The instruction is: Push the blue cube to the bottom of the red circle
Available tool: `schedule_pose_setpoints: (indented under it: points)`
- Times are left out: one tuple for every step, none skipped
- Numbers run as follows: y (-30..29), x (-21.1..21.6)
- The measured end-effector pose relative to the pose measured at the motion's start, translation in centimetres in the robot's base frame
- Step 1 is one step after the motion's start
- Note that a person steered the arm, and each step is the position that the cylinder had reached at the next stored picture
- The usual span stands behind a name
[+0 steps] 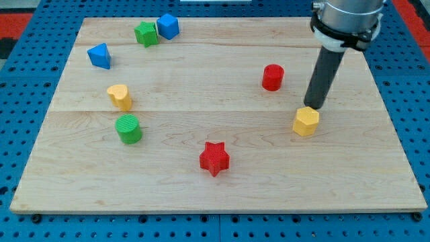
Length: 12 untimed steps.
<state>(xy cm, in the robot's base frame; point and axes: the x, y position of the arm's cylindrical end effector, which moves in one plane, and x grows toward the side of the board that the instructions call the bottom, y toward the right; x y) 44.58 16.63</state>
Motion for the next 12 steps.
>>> schedule_pose_setpoints:
  points:
    - [-3.7,3.7]
    - [-4.4,3.4]
    - [-5.3,-1.3]
    - [-11.9,-4.5]
    - [-14.5,-11.0]
    - [-14.5,-14.9]
    - [-18.2,-22.5]
    - [-23.6,-25.3]
    - [-25.7,-25.4]
    - [-30.3,-25.4]
    - [-32.6,-24.5]
    - [-31.5,-23.1]
